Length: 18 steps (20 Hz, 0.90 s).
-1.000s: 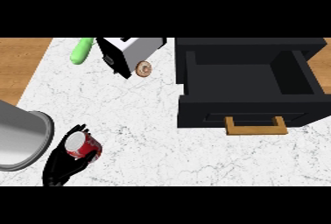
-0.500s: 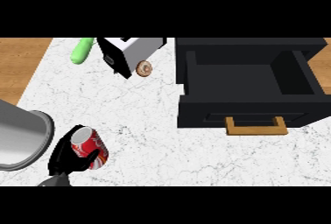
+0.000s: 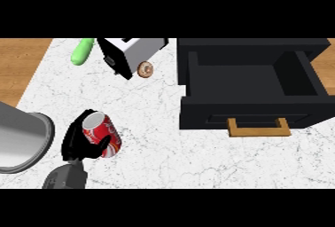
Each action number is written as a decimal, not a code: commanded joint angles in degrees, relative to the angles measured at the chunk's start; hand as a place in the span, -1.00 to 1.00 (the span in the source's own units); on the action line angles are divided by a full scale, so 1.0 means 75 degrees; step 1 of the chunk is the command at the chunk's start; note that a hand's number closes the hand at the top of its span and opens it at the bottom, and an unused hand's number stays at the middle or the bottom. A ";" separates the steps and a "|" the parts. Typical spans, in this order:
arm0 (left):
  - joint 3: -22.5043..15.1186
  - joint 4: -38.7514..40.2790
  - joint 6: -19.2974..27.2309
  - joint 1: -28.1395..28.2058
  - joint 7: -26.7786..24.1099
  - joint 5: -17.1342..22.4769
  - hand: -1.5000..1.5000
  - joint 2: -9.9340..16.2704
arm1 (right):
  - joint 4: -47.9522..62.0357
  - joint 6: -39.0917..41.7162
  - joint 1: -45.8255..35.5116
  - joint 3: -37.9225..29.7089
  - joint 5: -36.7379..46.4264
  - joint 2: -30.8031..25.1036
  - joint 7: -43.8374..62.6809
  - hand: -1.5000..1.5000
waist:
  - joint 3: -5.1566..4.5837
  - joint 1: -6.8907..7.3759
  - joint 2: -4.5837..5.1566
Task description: Pick up the can, place it into the drawer and close the drawer
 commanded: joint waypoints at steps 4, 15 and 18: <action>-0.0732 -0.0592 0.1732 -0.0893 0.0408 0.0105 1.00 -0.0193 | -0.0019 -0.0217 0.0581 0.0522 0.0233 0.0095 -0.0658 -1.00 | 0.0004 -0.0039 -0.0006; -0.1647 -0.2566 0.3112 -0.1412 0.2143 -0.0357 1.00 -0.0090 | -0.0142 -0.0303 0.0784 0.0540 0.0173 0.0096 -0.0673 -1.00 | 0.0005 -0.0010 -0.0013; -0.1668 -0.1886 0.3441 -0.2329 0.1980 -0.0487 1.00 -0.0193 | 0.0333 -0.0127 -0.0011 0.0289 0.0373 0.0097 -0.0520 -1.00 | 0.0002 -0.0010 0.0007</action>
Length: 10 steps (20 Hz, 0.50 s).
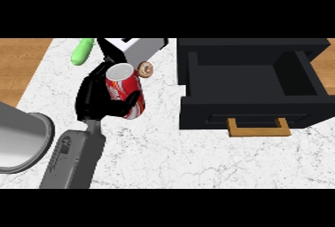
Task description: Pick up the can, place it into the drawer and close the drawer
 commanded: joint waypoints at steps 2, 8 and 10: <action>0.0076 -0.0205 0.0455 -0.0931 0.0801 -0.0080 1.00 0.0119 | -0.0214 -0.0262 -0.0231 -0.0240 -0.0295 -0.0287 0.0500 -1.00 | -0.0002 -0.0002 0.0007; -0.0154 0.0480 0.1321 -0.2291 0.1142 -0.0555 1.00 -0.0072 | -0.0067 -0.0405 -0.0002 0.0661 0.0499 0.0010 -0.0233 -1.00 | 0.0002 -0.0057 0.0023; -0.0241 0.0292 0.1346 -0.2547 0.1393 -0.0580 1.00 -0.0073 | -0.0177 -0.0088 -0.0160 0.0098 0.0106 -0.0013 0.0172 -1.00 | 0.0000 -0.0034 0.0014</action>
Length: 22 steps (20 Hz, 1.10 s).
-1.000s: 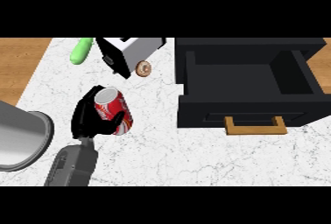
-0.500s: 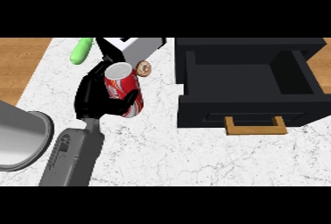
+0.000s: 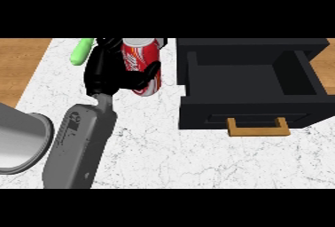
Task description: Pick up the can, place it into the drawer and close the drawer
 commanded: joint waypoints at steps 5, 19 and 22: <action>-0.0633 0.0668 0.1125 -0.1464 0.0556 0.0063 1.00 -0.0026 | -0.0129 -0.0137 0.0024 0.0108 -0.0003 0.0032 0.0209 -1.00 | -0.0001 -0.0030 0.0001; -0.1190 0.3264 0.2131 -0.3829 -0.0280 0.1054 1.00 -0.0027 | 0.0360 -0.0142 -0.0740 -0.0050 -0.0023 -0.0337 0.0230 -1.00 | 0.0002 -0.0131 0.0043; -0.1350 0.3670 0.2277 -0.4344 -0.0241 0.1440 1.00 -0.0027 | 0.0197 -0.0068 -0.0587 0.0197 0.0320 0.0025 0.0167 -1.00 | 0.0003 -0.0153 0.0039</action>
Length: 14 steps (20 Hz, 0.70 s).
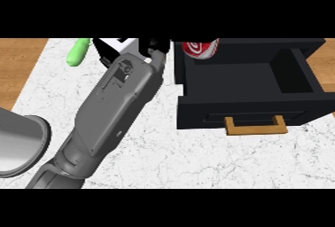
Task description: Pick up the can, place it into the drawer and close the drawer
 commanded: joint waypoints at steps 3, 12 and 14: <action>0.0003 0.1581 0.0186 -0.1312 -0.0487 0.0751 1.00 0.0000 | -0.0115 -0.0028 -0.0256 0.0193 0.0260 0.0048 0.0094 -1.00 | 0.0002 -0.0144 0.0055; -0.1290 0.2291 0.0668 -0.1664 -0.1080 0.2133 1.00 0.0000 | -0.0242 -0.0092 -0.0160 0.0057 -0.0096 -0.0074 0.0302 -1.00 | 0.0003 -0.0225 0.0035; -0.1447 0.2464 0.0701 -0.1622 -0.1406 0.2414 1.00 0.0000 | 0.0308 0.0527 -0.0003 0.0051 0.0085 0.0118 -0.0451 -1.00 | 0.0011 -0.0286 0.0047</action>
